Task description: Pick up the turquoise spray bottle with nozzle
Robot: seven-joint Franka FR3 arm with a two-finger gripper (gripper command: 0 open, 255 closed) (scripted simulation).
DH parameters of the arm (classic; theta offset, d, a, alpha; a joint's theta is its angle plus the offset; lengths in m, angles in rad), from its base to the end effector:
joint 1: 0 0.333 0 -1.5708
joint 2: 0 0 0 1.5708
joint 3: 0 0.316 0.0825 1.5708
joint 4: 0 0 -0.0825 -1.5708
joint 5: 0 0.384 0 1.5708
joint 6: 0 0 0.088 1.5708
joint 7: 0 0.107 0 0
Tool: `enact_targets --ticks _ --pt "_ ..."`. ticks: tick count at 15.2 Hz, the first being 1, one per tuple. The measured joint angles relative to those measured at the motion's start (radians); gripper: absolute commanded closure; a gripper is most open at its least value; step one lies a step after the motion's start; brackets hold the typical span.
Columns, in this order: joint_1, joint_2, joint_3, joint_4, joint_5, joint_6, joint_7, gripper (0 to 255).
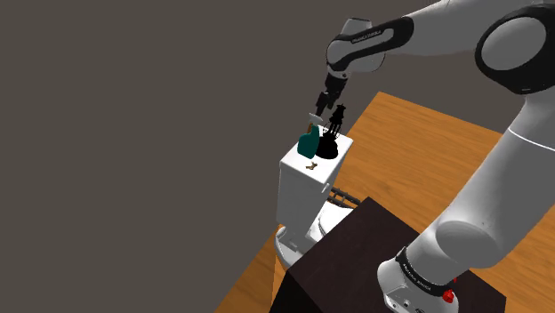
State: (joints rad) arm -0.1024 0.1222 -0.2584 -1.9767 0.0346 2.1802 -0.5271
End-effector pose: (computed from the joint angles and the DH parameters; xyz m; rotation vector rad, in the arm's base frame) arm 0.5535 -0.2035 0.4172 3.0921 0.2337 0.1187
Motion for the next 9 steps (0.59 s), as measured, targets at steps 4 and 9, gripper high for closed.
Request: enact_targets --ticks 4,9 --pt "-0.039 0.166 -0.007 0.149 0.057 0.001 -0.061 0" --pt "-0.097 0.36 0.001 0.342 0.112 -0.016 -0.113 0"
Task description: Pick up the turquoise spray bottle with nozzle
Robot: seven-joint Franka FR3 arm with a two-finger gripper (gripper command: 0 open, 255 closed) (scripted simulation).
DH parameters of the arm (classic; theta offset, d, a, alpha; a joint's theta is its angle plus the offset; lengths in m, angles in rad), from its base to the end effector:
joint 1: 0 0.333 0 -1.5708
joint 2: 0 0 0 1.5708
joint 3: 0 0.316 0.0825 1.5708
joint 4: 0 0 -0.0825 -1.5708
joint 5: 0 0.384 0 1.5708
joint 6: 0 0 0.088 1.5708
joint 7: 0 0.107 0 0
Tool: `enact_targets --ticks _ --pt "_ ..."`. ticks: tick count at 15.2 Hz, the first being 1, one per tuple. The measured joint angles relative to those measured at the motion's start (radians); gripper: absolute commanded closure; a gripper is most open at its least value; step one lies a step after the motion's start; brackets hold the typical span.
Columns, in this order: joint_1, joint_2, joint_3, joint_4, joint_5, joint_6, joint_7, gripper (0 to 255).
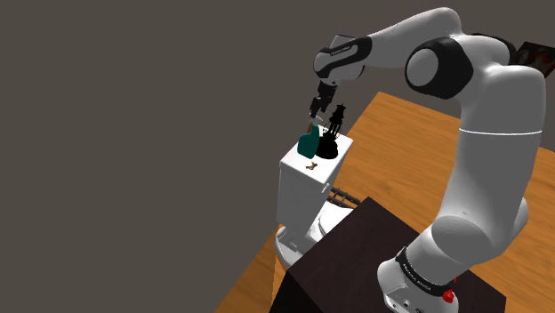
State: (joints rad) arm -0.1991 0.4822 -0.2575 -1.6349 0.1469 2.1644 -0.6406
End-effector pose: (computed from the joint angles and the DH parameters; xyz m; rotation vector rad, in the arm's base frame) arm 0.6252 -0.2766 0.3519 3.1047 0.2139 0.0922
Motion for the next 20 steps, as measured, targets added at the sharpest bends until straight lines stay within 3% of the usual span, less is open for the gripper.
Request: enact_targets --ticks 8,9,20 --pt "-0.015 0.081 0.012 0.021 0.022 0.056 -0.015 0" --pt "-0.015 0.083 0.012 0.018 0.023 0.061 -0.015 255" --pt "-0.016 0.081 0.012 0.016 0.023 0.061 -0.016 255"
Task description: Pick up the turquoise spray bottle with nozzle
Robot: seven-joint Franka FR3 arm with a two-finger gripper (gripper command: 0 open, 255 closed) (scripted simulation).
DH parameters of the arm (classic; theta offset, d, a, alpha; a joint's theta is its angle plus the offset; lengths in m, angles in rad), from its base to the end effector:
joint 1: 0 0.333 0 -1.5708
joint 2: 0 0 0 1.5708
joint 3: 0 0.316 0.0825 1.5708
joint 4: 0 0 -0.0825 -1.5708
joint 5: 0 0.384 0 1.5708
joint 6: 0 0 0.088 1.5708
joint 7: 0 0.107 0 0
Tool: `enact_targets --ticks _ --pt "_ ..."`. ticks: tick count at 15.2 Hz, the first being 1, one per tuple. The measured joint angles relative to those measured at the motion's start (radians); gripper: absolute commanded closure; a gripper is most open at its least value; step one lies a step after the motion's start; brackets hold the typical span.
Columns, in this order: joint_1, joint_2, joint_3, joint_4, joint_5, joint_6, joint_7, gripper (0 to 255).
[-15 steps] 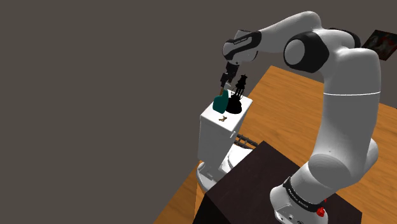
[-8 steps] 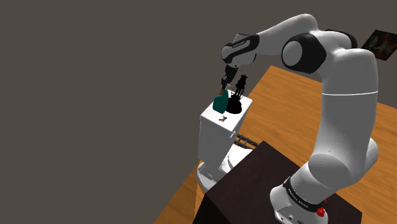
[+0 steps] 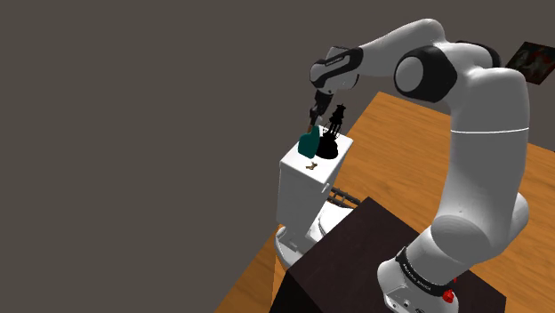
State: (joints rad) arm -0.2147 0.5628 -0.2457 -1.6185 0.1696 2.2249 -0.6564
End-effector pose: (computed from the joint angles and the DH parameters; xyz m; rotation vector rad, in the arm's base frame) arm 0.6332 -0.2830 0.3100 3.1068 0.2137 0.0907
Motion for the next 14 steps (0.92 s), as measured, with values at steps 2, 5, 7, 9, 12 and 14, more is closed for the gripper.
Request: enact_targets --ticks 2,5,7,9,12,14 --pt "0.002 -0.009 -0.002 0.007 -0.003 -0.015 0.003 255" --pt "0.003 -0.027 -0.006 0.022 -0.009 -0.048 0.006 255" --pt "0.004 -0.038 -0.008 0.032 -0.013 -0.07 0.009 255" --pt "0.004 -0.049 -0.01 0.043 -0.017 -0.09 0.011 255" --pt "0.005 -0.063 -0.013 0.059 -0.021 -0.121 0.014 255" --pt "0.005 -0.073 -0.015 0.075 -0.025 -0.145 0.016 255"
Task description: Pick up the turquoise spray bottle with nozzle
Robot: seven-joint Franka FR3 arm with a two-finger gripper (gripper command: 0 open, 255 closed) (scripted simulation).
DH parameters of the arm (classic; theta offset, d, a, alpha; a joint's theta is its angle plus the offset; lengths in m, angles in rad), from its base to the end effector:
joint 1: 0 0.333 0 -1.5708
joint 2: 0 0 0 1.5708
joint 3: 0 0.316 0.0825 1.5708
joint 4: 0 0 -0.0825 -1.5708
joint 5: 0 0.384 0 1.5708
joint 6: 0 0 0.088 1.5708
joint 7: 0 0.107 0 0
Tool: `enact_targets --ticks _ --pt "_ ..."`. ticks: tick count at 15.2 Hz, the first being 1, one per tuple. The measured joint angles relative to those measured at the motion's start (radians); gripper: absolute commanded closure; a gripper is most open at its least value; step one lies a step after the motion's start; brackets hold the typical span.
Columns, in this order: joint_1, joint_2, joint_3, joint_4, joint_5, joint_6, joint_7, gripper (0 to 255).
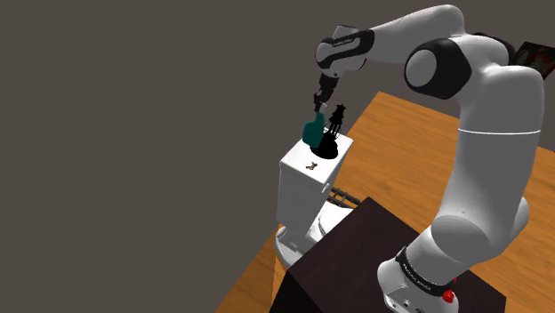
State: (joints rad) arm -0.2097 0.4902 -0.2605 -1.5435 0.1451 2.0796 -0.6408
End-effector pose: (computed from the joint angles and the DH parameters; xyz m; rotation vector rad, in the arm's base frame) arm 0.6337 -0.2842 0.3815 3.1064 0.2132 0.0911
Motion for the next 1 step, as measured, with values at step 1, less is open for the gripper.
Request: enact_targets --ticks 1 --pt "0.0 -0.002 0.0 0.004 -0.001 -0.005 0.0 255"
